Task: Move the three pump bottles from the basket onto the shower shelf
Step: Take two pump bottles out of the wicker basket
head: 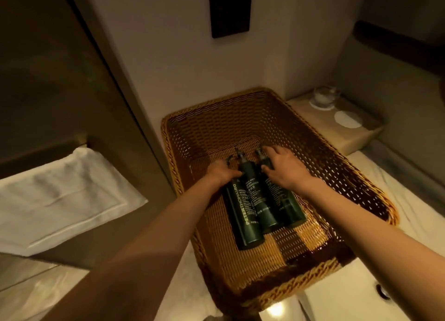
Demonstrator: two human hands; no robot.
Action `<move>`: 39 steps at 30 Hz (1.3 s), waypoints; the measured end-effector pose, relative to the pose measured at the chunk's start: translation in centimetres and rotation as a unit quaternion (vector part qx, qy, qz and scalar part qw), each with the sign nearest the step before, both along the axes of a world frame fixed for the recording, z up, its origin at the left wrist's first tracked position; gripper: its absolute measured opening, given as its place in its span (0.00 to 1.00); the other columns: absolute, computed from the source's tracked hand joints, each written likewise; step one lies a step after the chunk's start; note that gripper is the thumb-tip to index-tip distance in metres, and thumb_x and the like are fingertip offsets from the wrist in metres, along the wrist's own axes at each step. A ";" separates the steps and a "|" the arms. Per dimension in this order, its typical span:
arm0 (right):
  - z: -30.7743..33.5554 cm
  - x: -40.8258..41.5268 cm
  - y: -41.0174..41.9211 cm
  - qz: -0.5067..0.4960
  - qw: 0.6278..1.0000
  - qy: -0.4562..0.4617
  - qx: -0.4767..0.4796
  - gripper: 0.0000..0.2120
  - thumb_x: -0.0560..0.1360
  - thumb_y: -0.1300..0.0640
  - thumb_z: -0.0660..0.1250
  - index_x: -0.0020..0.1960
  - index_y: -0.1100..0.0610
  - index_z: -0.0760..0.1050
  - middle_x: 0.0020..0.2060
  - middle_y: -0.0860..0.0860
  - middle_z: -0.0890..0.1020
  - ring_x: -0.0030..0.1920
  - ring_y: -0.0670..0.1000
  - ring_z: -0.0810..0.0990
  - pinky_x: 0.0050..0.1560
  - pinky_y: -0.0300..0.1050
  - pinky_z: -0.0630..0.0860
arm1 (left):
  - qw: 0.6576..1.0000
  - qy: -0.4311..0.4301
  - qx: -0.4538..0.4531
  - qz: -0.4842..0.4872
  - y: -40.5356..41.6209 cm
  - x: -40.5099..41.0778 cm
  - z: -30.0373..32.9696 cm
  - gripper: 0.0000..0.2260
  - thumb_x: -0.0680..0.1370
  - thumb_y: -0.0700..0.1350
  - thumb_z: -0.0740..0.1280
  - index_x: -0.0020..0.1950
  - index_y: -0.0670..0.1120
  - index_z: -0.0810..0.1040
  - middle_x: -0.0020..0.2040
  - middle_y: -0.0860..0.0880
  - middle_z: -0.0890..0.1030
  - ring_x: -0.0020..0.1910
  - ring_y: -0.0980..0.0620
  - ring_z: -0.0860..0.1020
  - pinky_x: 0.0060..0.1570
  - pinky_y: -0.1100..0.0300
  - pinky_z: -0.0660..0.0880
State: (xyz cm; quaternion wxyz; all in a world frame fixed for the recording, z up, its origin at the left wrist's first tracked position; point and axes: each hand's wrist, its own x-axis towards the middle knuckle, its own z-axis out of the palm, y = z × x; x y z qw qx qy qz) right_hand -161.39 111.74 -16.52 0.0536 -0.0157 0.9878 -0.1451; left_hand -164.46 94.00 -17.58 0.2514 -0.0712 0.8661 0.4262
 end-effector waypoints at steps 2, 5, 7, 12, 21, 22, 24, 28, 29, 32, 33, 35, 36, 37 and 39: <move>-0.4 -0.4 0.4 0.004 1.000 0.000 -0.006 0.27 0.77 0.50 0.62 0.73 0.54 0.59 0.69 0.57 0.68 0.69 0.59 0.65 0.68 0.52 0.64 | 0.991 -0.104 0.060 0.051 0.6 -0.1 -0.4 0.27 0.71 0.42 0.73 0.67 0.42 0.65 0.65 0.41 0.72 0.58 0.43 0.74 0.46 0.54 0.70; -0.8 -0.9 1.0 0.005 1.000 -0.005 -0.014 0.27 0.77 0.50 0.62 0.73 0.55 0.59 0.69 0.58 0.68 0.68 0.59 0.66 0.67 0.52 0.65 | 0.986 -0.133 0.050 0.084 1.7 -0.3 -1.6 0.30 0.68 0.39 0.75 0.67 0.43 0.65 0.65 0.40 0.73 0.60 0.40 0.74 0.50 0.49 0.74; -1.1 -0.9 1.2 -0.002 1.000 -0.009 -0.025 0.27 0.77 0.51 0.62 0.73 0.55 0.58 0.68 0.58 0.69 0.66 0.59 0.70 0.64 0.52 0.69 | 0.981 -0.136 0.064 0.126 2.2 -0.3 -2.7 0.30 0.67 0.36 0.75 0.66 0.41 0.66 0.65 0.38 0.73 0.61 0.38 0.74 0.57 0.47 0.74; -2.0 -0.9 1.3 -0.018 0.998 -0.029 -0.048 0.25 0.77 0.51 0.61 0.72 0.55 0.60 0.63 0.58 0.73 0.60 0.59 0.75 0.58 0.50 0.72 | 0.968 -0.150 0.080 0.183 2.1 -0.7 -3.9 0.29 0.66 0.36 0.75 0.63 0.41 0.67 0.61 0.37 0.75 0.56 0.38 0.77 0.56 0.45 0.77; -2.0 -1.8 0.3 -0.025 0.995 -0.047 -0.090 0.23 0.77 0.52 0.61 0.70 0.57 0.63 0.61 0.60 0.75 0.58 0.59 0.76 0.57 0.49 0.73 | 0.981 0.030 0.080 0.173 1.7 -2.0 -1.9 0.32 0.64 0.37 0.77 0.66 0.47 0.72 0.59 0.42 0.78 0.49 0.46 0.77 0.47 0.56 0.76; -2.1 -1.9 -0.1 -0.027 0.994 -0.055 -0.093 0.22 0.77 0.52 0.62 0.69 0.57 0.65 0.59 0.60 0.76 0.56 0.59 0.77 0.54 0.48 0.73 | 0.981 0.053 0.076 0.168 1.5 -2.1 -1.5 0.32 0.64 0.37 0.77 0.66 0.48 0.72 0.60 0.42 0.78 0.50 0.46 0.77 0.48 0.56 0.76; -2.4 -2.2 -0.8 -0.034 0.991 -0.083 -0.095 0.17 0.77 0.52 0.63 0.63 0.58 0.69 0.56 0.58 0.78 0.53 0.57 0.78 0.49 0.45 0.72 | 0.981 0.102 0.060 0.155 0.9 -2.1 -0.7 0.33 0.64 0.38 0.77 0.68 0.49 0.71 0.61 0.43 0.78 0.53 0.46 0.77 0.48 0.57 0.75; -3.1 -2.5 -2.9 -0.061 0.986 -0.131 -0.079 0.15 0.76 0.51 0.64 0.59 0.58 0.71 0.55 0.58 0.79 0.54 0.57 0.79 0.47 0.45 0.72 | 0.963 0.229 0.044 0.132 -0.6 -1.7 1.3 0.34 0.64 0.39 0.77 0.68 0.49 0.70 0.59 0.45 0.79 0.51 0.51 0.75 0.50 0.60 0.72; -3.3 -2.5 -3.5 -0.068 0.986 -0.134 -0.074 0.16 0.76 0.51 0.65 0.60 0.58 0.72 0.55 0.58 0.79 0.53 0.57 0.79 0.47 0.45 0.73 | 0.957 0.254 0.050 0.129 -1.0 -1.6 1.8 0.34 0.64 0.39 0.77 0.68 0.49 0.70 0.58 0.45 0.79 0.51 0.51 0.76 0.51 0.59 0.72; -4.5 -2.5 -5.4 -0.105 0.981 -0.152 -0.063 0.18 0.72 0.49 0.69 0.57 0.58 0.73 0.54 0.55 0.80 0.53 0.55 0.79 0.47 0.44 0.72 | 0.946 0.290 0.075 0.127 -2.3 -1.3 3.4 0.34 0.65 0.39 0.77 0.68 0.49 0.70 0.53 0.48 0.79 0.49 0.50 0.77 0.51 0.56 0.75; -4.9 -2.4 -6.0 -0.117 0.978 -0.160 -0.059 0.21 0.71 0.48 0.71 0.58 0.58 0.72 0.54 0.54 0.80 0.53 0.55 0.79 0.48 0.44 0.73 | 0.943 0.297 0.085 0.126 -2.7 -1.2 3.8 0.34 0.64 0.39 0.77 0.68 0.50 0.70 0.52 0.49 0.79 0.48 0.51 0.77 0.50 0.57 0.75; -5.4 -2.5 -6.9 -0.134 0.975 -0.173 -0.047 0.26 0.67 0.46 0.74 0.59 0.57 0.71 0.53 0.53 0.80 0.53 0.53 0.79 0.52 0.46 0.75 | 0.937 0.308 0.107 0.128 -3.5 -0.8 4.4 0.33 0.64 0.39 0.78 0.67 0.50 0.71 0.50 0.52 0.77 0.47 0.53 0.77 0.49 0.59 0.74; -5.5 -2.6 -7.2 -0.137 0.974 -0.174 -0.041 0.27 0.66 0.45 0.75 0.59 0.56 0.72 0.53 0.52 0.80 0.52 0.53 0.80 0.52 0.46 0.76 | 0.935 0.309 0.119 0.128 -3.8 -0.6 4.6 0.33 0.64 0.39 0.78 0.67 0.50 0.71 0.50 0.53 0.77 0.47 0.53 0.76 0.49 0.59 0.74; -5.5 -2.6 -7.4 -0.139 0.975 -0.170 -0.037 0.27 0.65 0.45 0.75 0.58 0.56 0.72 0.52 0.52 0.80 0.52 0.52 0.80 0.51 0.45 0.76 | 0.933 0.308 0.132 0.128 -4.1 -0.4 4.9 0.34 0.64 0.39 0.78 0.67 0.50 0.71 0.50 0.53 0.77 0.48 0.54 0.76 0.49 0.59 0.74; -5.1 -2.7 -7.4 -0.144 0.978 -0.147 -0.045 0.25 0.65 0.44 0.74 0.54 0.55 0.71 0.52 0.51 0.80 0.52 0.53 0.79 0.47 0.43 0.71 | 0.931 0.301 0.161 0.129 -4.5 0.0 5.7 0.33 0.64 0.38 0.78 0.66 0.51 0.72 0.50 0.55 0.76 0.49 0.53 0.77 0.50 0.58 0.75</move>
